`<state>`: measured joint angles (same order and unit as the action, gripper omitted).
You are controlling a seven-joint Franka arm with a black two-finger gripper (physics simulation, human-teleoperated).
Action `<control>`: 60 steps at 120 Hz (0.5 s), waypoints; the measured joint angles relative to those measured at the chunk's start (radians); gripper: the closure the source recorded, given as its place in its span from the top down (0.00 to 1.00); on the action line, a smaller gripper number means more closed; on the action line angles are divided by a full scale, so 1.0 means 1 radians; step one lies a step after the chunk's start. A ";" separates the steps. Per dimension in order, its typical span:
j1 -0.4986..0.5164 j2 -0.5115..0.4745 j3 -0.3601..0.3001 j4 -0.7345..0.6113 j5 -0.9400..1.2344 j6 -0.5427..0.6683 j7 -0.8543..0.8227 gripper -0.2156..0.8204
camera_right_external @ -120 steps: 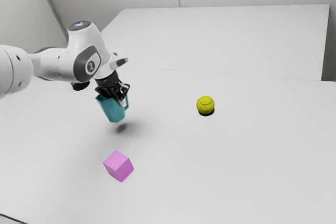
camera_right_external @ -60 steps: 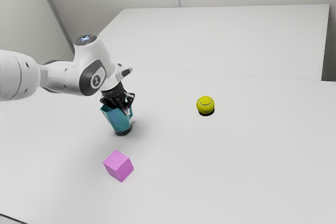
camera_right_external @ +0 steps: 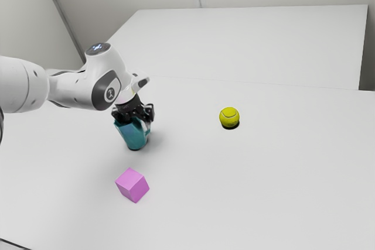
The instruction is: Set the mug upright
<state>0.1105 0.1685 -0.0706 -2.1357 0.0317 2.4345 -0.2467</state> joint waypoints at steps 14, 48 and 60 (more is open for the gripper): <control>0.000 -0.023 0.000 0.000 0.001 -0.002 -0.001 0.60; -0.001 -0.118 0.000 0.017 0.004 -0.051 -0.003 0.74; -0.013 -0.148 0.000 0.052 0.006 -0.095 -0.003 0.76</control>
<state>0.0978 0.0207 -0.0706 -2.0838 0.0378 2.3394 -0.2498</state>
